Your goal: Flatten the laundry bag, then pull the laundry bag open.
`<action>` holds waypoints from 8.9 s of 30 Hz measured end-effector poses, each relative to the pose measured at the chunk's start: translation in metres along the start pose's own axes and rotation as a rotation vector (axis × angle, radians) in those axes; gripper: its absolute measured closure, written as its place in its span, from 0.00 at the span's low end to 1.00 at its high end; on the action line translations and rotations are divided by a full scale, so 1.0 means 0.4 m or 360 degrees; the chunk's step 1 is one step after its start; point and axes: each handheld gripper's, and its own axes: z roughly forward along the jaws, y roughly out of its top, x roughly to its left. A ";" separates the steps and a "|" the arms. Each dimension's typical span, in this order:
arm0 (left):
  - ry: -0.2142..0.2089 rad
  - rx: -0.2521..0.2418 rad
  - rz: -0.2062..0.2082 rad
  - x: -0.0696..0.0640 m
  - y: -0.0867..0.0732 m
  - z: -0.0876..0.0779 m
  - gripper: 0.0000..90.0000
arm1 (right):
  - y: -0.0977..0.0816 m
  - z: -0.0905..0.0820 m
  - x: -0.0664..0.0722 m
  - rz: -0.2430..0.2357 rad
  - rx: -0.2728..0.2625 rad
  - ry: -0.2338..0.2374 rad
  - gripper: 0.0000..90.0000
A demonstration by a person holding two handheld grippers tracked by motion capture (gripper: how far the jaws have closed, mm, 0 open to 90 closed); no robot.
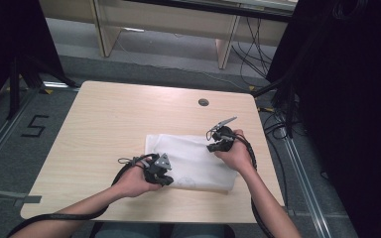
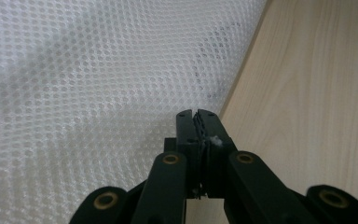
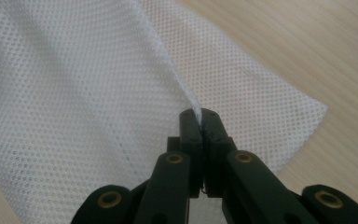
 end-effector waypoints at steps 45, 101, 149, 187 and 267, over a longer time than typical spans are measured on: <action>0.0089 0.0083 -0.0062 0.056 0.020 0.015 1.00 | 0.018 -0.153 0.045 -0.0072 -0.0234 -0.0036 1.00; 0.0359 -0.0217 -0.0343 0.116 -0.180 -0.230 0.84 | -0.214 -0.100 0.294 -0.0298 0.0036 0.0275 1.00; 0.0136 0.0111 0.0003 0.022 -0.135 -0.083 0.89 | -0.246 0.003 0.111 0.0109 0.0202 0.0114 1.00; 0.0297 -0.0197 -0.0308 0.065 -0.157 -0.166 0.69 | -0.270 -0.085 0.085 0.0315 -0.0113 -0.0005 0.85; -0.0167 -0.0192 0.0158 -0.125 0.076 0.053 0.79 | -0.270 -0.008 0.167 0.0397 0.0235 0.0215 1.00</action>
